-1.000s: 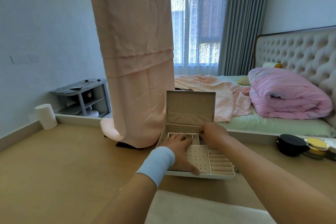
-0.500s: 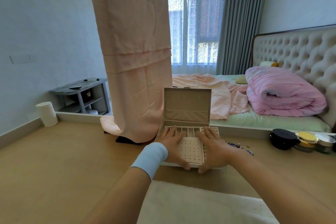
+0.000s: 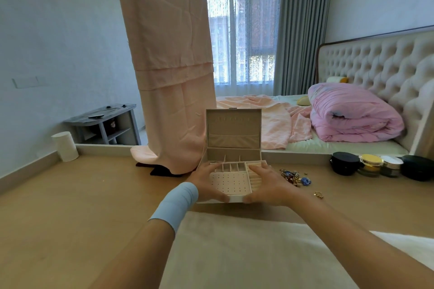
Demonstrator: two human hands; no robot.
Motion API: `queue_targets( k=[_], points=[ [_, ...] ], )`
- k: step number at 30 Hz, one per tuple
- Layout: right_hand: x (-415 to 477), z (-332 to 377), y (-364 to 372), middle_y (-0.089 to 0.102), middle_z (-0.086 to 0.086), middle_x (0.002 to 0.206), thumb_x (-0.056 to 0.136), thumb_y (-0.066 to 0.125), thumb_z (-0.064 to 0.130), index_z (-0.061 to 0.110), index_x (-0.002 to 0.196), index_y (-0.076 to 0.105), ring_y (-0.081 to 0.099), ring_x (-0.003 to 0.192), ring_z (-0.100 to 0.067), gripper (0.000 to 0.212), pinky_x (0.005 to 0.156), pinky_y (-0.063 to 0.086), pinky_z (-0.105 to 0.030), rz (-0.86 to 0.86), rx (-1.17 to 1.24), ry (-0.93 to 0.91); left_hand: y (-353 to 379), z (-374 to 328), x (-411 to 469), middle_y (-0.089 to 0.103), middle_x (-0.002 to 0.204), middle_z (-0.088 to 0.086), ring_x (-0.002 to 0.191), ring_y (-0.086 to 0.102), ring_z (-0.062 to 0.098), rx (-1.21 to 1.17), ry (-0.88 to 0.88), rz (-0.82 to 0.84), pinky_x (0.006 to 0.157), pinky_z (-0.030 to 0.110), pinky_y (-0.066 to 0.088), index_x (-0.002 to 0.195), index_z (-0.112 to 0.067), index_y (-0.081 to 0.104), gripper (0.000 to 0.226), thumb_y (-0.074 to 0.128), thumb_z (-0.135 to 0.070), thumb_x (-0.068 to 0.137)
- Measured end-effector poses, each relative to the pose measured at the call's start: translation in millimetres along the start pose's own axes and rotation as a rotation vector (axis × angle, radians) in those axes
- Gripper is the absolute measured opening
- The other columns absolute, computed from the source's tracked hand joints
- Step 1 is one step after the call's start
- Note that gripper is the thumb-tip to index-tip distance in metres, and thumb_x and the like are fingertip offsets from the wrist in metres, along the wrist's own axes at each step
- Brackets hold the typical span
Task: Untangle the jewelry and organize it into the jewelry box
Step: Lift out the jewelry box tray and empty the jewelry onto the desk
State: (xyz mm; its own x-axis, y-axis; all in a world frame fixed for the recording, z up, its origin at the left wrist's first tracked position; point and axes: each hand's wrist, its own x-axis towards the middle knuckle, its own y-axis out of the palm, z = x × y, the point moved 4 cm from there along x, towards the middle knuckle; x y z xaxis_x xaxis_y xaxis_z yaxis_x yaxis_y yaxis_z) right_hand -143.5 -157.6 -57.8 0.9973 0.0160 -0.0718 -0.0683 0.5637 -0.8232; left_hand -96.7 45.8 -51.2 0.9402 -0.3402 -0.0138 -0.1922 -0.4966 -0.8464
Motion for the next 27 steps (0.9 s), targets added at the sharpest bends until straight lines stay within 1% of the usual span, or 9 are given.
queue_targets(
  k=[5, 8, 11, 14, 16, 19, 21, 23, 27],
  points=[
    [-44, 9, 12, 0.002, -0.002, 0.169, 0.071, 0.085, 0.05, 0.036, 0.158, 0.023, 0.009, 0.155, -0.026, 0.108, 0.124, 0.013, -0.048, 0.035, 0.041, -0.013, 2, 6, -41, 0.028, 0.151, -0.008, 0.136, 0.033, 0.018, 0.035, 0.026, 0.081, 0.115, 0.04, 0.033, 0.146, -0.038, 0.038, 0.103, 0.09, -0.04, 0.057],
    [-67, 10, 29, 0.001, -0.002, 0.169, 0.073, 0.085, 0.045, 0.035, 0.158, 0.023, 0.006, 0.155, -0.028, 0.106, 0.124, 0.012, -0.048, 0.08, 0.028, -0.013, 6, 9, -61, 0.027, 0.151, -0.008, 0.135, 0.034, 0.021, 0.084, 0.011, 0.134, 0.115, 0.043, 0.033, 0.145, -0.042, 0.037, 0.1, 0.089, -0.04, 0.06],
    [-84, 6, 45, 0.008, -0.001, 0.168, 0.075, 0.084, 0.043, 0.034, 0.158, 0.025, 0.013, 0.154, -0.029, 0.103, 0.123, 0.018, -0.046, 0.131, 0.051, 0.001, 17, 16, -74, 0.025, 0.153, -0.01, 0.137, 0.033, 0.022, 0.142, -0.018, 0.186, 0.116, 0.045, 0.032, 0.145, -0.043, 0.036, 0.1, 0.089, -0.044, 0.06],
    [-87, 1, 53, 0.006, 0.0, 0.168, 0.074, 0.082, 0.051, 0.033, 0.158, 0.023, 0.012, 0.154, -0.025, 0.104, 0.123, 0.018, -0.041, 0.152, -0.018, 0.012, 25, 22, -75, 0.021, 0.155, -0.011, 0.14, 0.028, 0.022, 0.19, -0.032, 0.211, 0.117, 0.048, 0.029, 0.146, -0.044, 0.032, 0.105, 0.088, -0.05, 0.058],
    [-85, 1, 52, 0.006, 0.001, 0.168, 0.073, 0.08, 0.058, 0.036, 0.159, 0.02, 0.013, 0.154, -0.027, 0.107, 0.124, 0.019, -0.045, 0.192, -0.08, 0.025, 24, 21, -71, 0.019, 0.157, -0.009, 0.141, 0.027, 0.024, 0.219, -0.045, 0.248, 0.116, 0.05, 0.029, 0.148, -0.042, 0.028, 0.107, 0.085, -0.054, 0.059],
    [-76, 9, 38, 0.029, -0.001, 0.162, 0.079, 0.073, 0.061, 0.033, 0.158, 0.025, 0.035, 0.144, -0.025, 0.097, 0.118, 0.035, -0.043, 0.213, -0.103, 0.024, 16, 12, -62, 0.018, 0.16, -0.004, 0.144, 0.025, 0.026, 0.237, -0.075, 0.292, 0.117, 0.048, 0.026, 0.153, -0.036, 0.022, 0.101, 0.072, -0.065, 0.07],
    [-65, 18, 23, 0.032, -0.002, 0.161, 0.088, 0.066, 0.057, 0.029, 0.158, 0.027, 0.037, 0.144, -0.025, 0.085, 0.117, 0.035, -0.041, 0.169, -0.142, -0.001, 7, 7, -49, 0.018, 0.161, 0.0, 0.145, 0.025, 0.027, 0.236, -0.074, 0.237, 0.117, 0.045, 0.025, 0.153, -0.032, 0.024, 0.09, 0.063, -0.065, 0.079],
    [-48, 27, 9, 0.031, -0.002, 0.162, 0.095, 0.06, 0.053, 0.028, 0.156, 0.031, 0.033, 0.146, -0.025, 0.072, 0.118, 0.031, -0.043, 0.111, -0.178, -0.038, -2, 3, -34, 0.024, 0.159, 0.003, 0.143, 0.029, 0.027, 0.215, -0.056, 0.149, 0.115, 0.043, 0.029, 0.151, -0.03, 0.029, 0.078, 0.062, -0.055, 0.086],
    [-4, 36, -5, 0.039, -0.001, 0.157, 0.101, 0.054, 0.036, 0.026, 0.151, 0.041, 0.036, 0.144, -0.023, 0.052, 0.118, 0.033, -0.041, 0.047, -0.26, -0.11, -12, -5, -2, 0.042, 0.15, 0.004, 0.134, 0.043, 0.025, 0.182, -0.027, 0.024, 0.108, 0.037, 0.039, 0.147, -0.026, 0.039, 0.059, 0.06, -0.037, 0.093]
  ],
)
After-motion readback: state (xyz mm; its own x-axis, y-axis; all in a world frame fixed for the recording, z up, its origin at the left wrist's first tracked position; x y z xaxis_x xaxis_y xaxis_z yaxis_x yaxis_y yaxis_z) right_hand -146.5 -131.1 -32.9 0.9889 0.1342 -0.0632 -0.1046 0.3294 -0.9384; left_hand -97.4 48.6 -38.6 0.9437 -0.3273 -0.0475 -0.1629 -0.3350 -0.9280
